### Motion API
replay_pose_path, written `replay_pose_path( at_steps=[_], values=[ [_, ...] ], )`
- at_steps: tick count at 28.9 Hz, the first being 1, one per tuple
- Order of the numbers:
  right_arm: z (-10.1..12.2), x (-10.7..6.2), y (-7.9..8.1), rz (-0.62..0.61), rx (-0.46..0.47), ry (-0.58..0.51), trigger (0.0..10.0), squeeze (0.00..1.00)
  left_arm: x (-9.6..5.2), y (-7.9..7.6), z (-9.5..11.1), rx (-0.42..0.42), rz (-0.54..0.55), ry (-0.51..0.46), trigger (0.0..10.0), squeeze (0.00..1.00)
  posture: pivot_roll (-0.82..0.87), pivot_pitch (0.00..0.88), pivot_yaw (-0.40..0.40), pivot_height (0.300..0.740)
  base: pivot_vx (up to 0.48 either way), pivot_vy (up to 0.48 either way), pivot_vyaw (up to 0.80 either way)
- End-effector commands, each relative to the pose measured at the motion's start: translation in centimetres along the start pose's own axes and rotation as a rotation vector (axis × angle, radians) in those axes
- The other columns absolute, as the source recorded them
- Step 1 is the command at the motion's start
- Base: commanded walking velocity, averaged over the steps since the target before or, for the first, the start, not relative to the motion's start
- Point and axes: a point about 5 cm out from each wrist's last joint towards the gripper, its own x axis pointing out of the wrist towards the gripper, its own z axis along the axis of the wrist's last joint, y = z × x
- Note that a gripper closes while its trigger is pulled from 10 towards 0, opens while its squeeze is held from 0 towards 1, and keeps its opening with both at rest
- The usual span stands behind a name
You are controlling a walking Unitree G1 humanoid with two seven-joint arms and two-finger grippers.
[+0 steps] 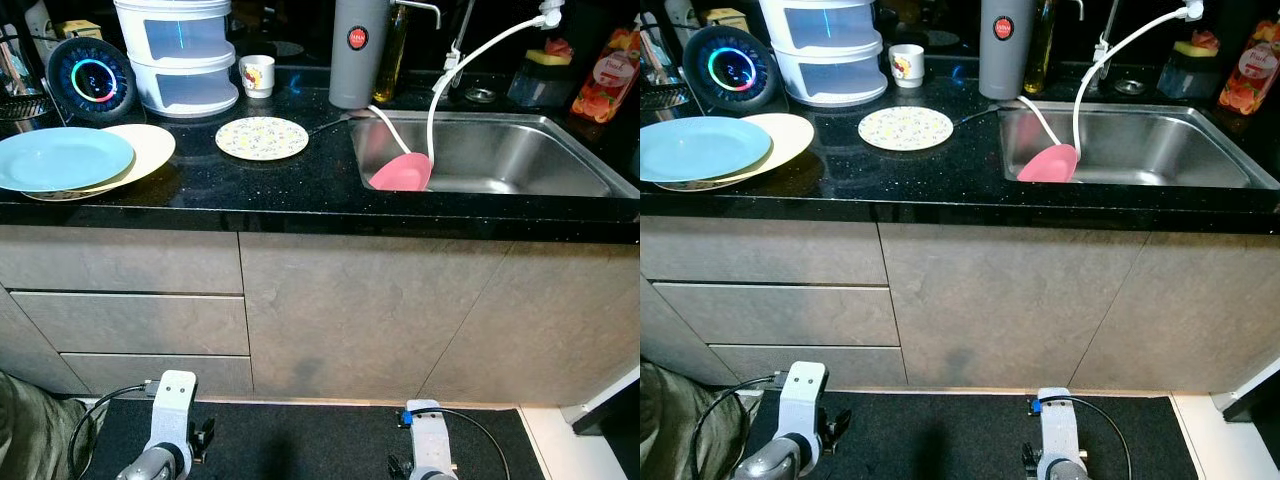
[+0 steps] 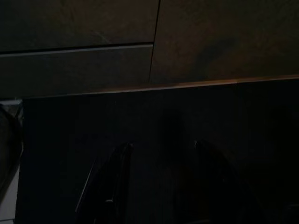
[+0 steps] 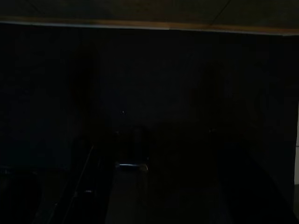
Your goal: Kitchen organization
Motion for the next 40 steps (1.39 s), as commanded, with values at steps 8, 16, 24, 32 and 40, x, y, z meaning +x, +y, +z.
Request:
replay_pose_path(
  at_steps=[8, 16, 24, 32, 40],
  values=[
    [-1.0, -0.21, -0.38, -0.016, 0.002, 0.024, 10.0, 0.0, -0.01, 0.0, -0.98, -0.015, -0.001, 0.04, 10.0, 0.0, 0.0, 0.119, 0.006, 0.74, 0.0, -0.18, 0.0],
    [-1.21, -0.26, -0.65, -0.019, -0.005, 0.029, 10.0, 0.0, -0.06, 0.18, -0.91, -0.05, 0.014, 0.011, 10.0, 0.0, -0.01, 0.104, 0.002, 0.74, 0.0, 0.0, 0.0],
    [-1.49, -0.33, -0.93, -0.025, -0.005, 0.036, 10.0, 0.0, -0.05, 0.43, -0.74, -0.042, 0.018, -0.001, 10.0, 0.0, 0.0, 0.094, 0.004, 0.74, 0.0, 0.0, 0.0],
    [-1.49, -0.31, -0.74, -0.02, -0.011, 0.04, 10.0, 0.0, 0.23, 0.43, -0.17, -0.1, 0.028, -0.024, 10.0, 0.0, -0.01, 0.096, -0.001, 0.74, 0.0, 0.0, 0.0],
    [-1.2, -0.22, -0.59, -0.018, -0.015, 0.038, 10.0, 0.0, 0.21, 0.48, -0.42, -0.069, 0.022, -0.007, 10.0, 0.0, -0.01, 0.098, -0.002, 0.74, 0.0, -0.3, 0.0]
  ],
)
